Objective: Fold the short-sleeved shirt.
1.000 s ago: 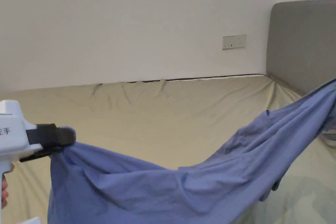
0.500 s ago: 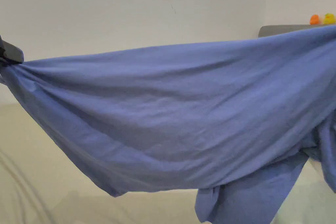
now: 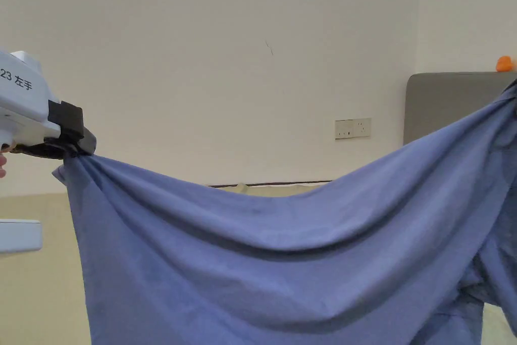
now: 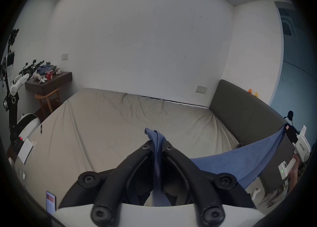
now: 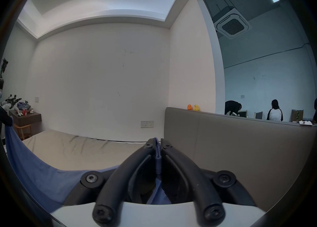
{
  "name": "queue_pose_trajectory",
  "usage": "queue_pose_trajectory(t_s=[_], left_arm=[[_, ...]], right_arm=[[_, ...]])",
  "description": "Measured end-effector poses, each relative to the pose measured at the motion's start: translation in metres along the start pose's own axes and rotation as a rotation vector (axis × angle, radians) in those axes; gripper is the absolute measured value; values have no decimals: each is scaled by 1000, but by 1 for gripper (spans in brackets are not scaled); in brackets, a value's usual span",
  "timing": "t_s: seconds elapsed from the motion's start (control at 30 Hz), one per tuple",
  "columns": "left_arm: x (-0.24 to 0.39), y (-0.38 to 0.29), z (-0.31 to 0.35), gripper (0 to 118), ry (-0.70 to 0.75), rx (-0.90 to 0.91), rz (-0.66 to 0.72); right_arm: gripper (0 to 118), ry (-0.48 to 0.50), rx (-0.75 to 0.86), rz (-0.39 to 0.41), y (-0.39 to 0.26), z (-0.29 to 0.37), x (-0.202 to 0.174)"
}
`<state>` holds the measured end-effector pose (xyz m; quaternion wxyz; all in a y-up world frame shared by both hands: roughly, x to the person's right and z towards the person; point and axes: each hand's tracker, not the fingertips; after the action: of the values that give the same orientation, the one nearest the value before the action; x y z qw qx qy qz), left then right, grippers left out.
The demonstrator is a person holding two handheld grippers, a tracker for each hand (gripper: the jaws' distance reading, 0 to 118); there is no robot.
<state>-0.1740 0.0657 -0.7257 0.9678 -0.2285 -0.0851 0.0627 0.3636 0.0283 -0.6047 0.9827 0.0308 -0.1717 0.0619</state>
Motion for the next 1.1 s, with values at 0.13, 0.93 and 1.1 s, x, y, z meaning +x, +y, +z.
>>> queue_pose_trajectory(t_s=[0.13,0.93,1.1], left_arm=[[13,16,-33,5,-16,10,-38],[-22,-235,39,5,-113,-151,59],[-23,-307,80,5,-101,-196,88]], right_arm=[[3,-26,-24,-89,-17,-42,-3],[3,-3,-316,-22,-168,186,5],[3,-15,-442,-38,-204,246,-3]])
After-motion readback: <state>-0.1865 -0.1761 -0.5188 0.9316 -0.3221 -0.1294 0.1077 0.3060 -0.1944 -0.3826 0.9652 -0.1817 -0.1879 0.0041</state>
